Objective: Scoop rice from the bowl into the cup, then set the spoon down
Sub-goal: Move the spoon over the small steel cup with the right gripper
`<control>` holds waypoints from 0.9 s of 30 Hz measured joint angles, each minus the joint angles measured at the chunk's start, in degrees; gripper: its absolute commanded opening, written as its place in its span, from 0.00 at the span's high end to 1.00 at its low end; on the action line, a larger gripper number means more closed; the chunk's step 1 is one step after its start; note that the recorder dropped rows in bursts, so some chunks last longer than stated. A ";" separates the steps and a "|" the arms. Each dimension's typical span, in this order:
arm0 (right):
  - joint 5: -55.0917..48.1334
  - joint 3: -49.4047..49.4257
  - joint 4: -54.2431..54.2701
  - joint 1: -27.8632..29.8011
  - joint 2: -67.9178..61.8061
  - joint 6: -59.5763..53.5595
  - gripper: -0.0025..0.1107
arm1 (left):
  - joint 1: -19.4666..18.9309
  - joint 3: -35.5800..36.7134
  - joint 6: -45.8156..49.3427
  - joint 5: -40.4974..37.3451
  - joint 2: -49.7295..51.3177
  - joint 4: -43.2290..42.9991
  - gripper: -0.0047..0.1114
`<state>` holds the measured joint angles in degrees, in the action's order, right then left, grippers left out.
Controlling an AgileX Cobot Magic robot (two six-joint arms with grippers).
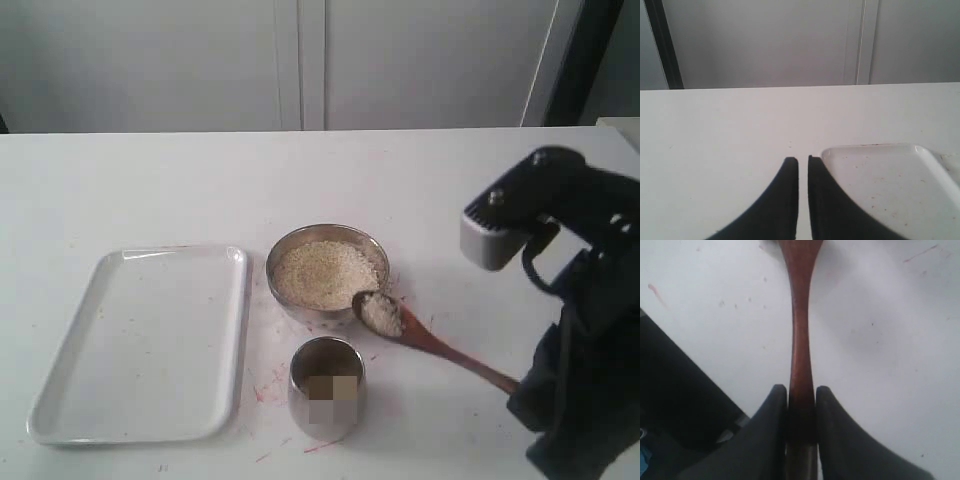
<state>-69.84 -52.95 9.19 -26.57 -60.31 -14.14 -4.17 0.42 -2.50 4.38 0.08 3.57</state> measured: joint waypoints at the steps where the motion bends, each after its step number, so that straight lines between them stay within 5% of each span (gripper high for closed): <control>1: 0.14 1.17 0.00 -0.67 0.00 -0.01 0.98 | 0.00 0.00 0.00 0.00 0.00 0.00 0.84; 10: 8.77 8.18 -5.09 -8.10 0.09 6.43 0.98 | 0.00 0.00 0.00 0.00 0.00 0.00 0.84; 21: 15.81 8.30 -9.19 -9.54 -6.84 7.96 0.98 | 0.00 0.00 0.00 0.00 0.00 0.00 0.84; 27: 17.51 8.30 -19.08 -16.39 -8.53 14.82 0.98 | 0.00 0.00 0.00 0.00 0.00 0.00 0.84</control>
<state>-52.33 -44.66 -9.89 -42.97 -68.85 0.68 -4.17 0.42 -2.50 4.38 0.08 3.57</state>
